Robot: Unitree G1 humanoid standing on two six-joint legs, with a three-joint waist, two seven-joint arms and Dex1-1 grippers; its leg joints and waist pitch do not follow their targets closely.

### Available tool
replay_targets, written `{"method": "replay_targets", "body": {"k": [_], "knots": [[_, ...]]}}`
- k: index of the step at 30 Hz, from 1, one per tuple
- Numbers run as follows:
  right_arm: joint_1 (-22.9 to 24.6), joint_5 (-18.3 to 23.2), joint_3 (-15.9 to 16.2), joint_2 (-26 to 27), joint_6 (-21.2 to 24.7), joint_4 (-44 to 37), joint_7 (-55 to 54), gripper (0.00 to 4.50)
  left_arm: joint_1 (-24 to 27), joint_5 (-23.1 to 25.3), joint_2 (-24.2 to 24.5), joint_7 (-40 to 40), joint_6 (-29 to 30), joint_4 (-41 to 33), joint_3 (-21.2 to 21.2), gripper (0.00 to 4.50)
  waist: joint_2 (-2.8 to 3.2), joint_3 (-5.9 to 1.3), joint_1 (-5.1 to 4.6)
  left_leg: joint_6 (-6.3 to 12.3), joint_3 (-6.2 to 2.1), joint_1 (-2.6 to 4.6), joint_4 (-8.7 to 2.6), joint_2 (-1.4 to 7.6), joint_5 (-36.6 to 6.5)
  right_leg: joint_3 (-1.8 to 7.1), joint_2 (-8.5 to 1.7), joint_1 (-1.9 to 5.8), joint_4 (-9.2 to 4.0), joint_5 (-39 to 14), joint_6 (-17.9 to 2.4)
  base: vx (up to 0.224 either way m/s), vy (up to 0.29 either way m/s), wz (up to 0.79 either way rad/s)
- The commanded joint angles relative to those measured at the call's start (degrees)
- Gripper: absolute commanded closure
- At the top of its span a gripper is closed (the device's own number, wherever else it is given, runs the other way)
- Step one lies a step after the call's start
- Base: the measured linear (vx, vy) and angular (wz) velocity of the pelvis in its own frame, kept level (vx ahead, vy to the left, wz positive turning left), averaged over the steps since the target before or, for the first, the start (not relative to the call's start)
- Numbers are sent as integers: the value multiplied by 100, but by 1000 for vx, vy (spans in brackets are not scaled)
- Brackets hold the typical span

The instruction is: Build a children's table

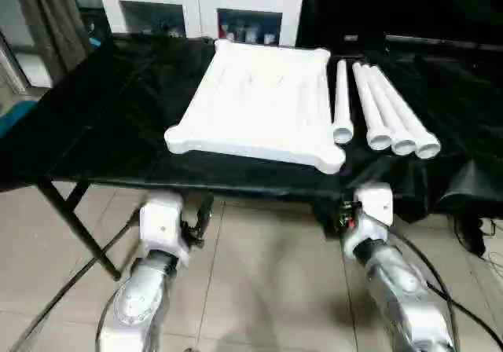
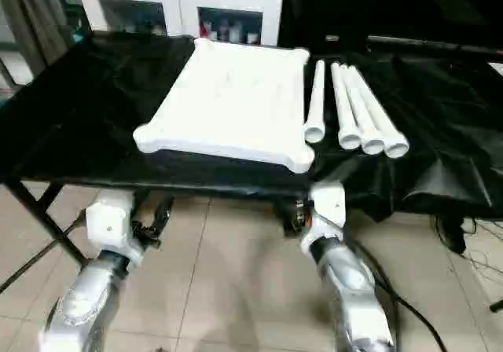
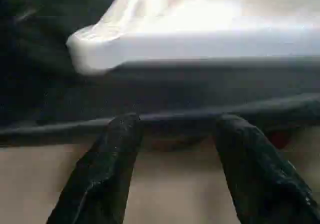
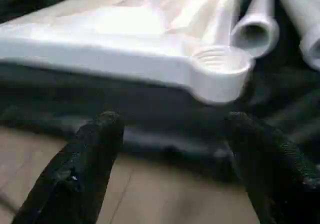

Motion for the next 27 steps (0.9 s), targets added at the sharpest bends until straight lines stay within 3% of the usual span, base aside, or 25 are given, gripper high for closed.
{"method": "replay_targets", "body": {"k": [1,2,5,7,8,13,20,21,23,24,26,27], "knots": [[34,-47,-51,-53,93,-6,-61,56,181,100,-31,59,182,-173,-37,158,4,-241,15,-111,-143,38,-537,301,-1673,289,-343,149,-543,-1882,-621,0,0,0],[34,-47,-51,-53,93,-6,-61,51,181,100,-31,59,182,-173,-37,149,2,-243,11,-118,-144,57,-535,310,-1750,294,-344,138,-551,-1916,-627,0,0,0],[-2,40,-22,-36,30,-34,64,38,228,-87,-19,-47,69,-329,21,138,5,-304,16,-69,-144,27,-520,311,-1457,297,-311,169,-470,-1146,-776,0,0,0],[-30,41,5,-56,-2,-47,122,16,196,-56,-12,-30,39,-332,28,118,-12,-303,23,11,-128,24,-506,306,-1332,297,-310,180,-449,-859,-857,0,0,0],[-85,19,35,-59,24,-99,134,7,129,53,27,75,36,-407,50,101,-49,-307,35,90,-118,17,-493,301,-1222,295,-320,197,-442,-803,-888,0,0,0],[-367,-213,133,-153,-19,-113,27,5,-56,316,87,411,19,-614,148,63,-64,-285,37,92,-112,28,-499,305,-1229,291,-318,188,-454,-1032,-863,0,0,0],[-527,-291,108,-246,-77,-10,55,5,-97,231,97,306,150,-712,107,16,-100,-309,39,11,-111,49,-494,302,-1238,294,-304,172,-434,-965,-779,0,0,0],[-540,-285,75,-212,-89,-41,-3,5,-107,226,98,279,175,-739,76,16,-96,-310,43,-5,-117,54,-502,304,-1301,291,-302,174,-434,-990,-772,0,0,0],[-562,-222,27,-150,-79,-47,-81,5,-111,240,39,316,221,-764,52,7,-90,-285,32,-139,-136,159,-559,315,-2182,272,-306,177,-510,-1833,-642,0,0,0],[-567,-193,13,-125,-74,-37,-98,5,-104,245,24,323,235,-774,45,7,-69,-276,31,-156,-141,184,-569,309,-2384,263,-301,173,-532,-2021,-613,0,0,0],[-578,-192,2,-93,-82,-17,-153,5,-88,279,18,324,256,-799,15,7,-78,-264,-1,-78,-144,289,-592,284,-2985,197,-253,207,-629,-2673,-547,0,0,0],[-583,-204,-2,-88,-90,-5,-172,5,-84,303,13,334,259,-805,-3,7,-81,-258,-9,-35,-135,306,-595,274,-3056,182,-243,224,-662,-2805,-545,0,0,0]]}}
